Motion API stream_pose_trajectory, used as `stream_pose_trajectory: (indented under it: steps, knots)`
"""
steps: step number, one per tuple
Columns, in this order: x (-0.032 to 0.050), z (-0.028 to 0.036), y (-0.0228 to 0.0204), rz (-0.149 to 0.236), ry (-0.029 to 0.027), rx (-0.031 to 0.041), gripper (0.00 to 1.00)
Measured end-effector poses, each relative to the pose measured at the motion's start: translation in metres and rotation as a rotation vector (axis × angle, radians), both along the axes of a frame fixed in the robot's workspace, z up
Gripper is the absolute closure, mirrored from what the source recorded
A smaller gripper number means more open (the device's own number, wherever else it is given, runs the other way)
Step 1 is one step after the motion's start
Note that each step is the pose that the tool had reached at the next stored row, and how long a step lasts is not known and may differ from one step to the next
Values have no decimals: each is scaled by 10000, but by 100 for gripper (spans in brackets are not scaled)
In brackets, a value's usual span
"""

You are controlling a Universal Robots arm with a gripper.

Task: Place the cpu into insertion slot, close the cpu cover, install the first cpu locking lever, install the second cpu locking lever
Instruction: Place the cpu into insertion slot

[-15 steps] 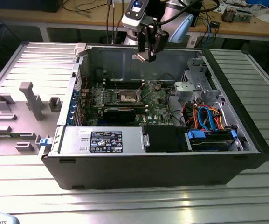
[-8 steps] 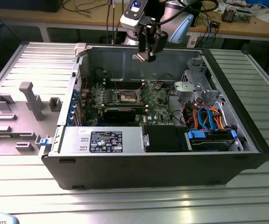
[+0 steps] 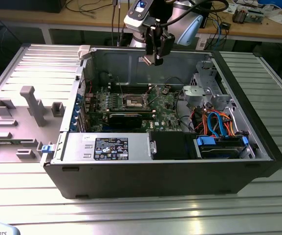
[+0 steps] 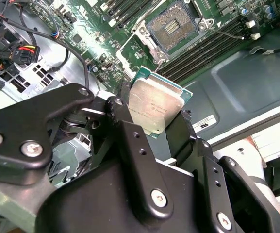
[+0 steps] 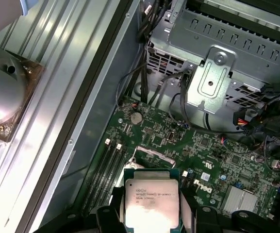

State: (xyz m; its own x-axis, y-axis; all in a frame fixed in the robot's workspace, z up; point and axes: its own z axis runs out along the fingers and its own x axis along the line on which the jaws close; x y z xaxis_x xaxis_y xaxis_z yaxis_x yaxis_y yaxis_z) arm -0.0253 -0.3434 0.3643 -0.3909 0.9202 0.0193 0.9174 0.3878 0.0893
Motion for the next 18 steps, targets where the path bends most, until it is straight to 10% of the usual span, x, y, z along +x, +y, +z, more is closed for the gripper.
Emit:
stream_pose_trajectory:
  steps: [13,18]
  knots:
    - [0,0,0,-12,0,1,46]
    - [-3,0,0,-1075,0,0,46]
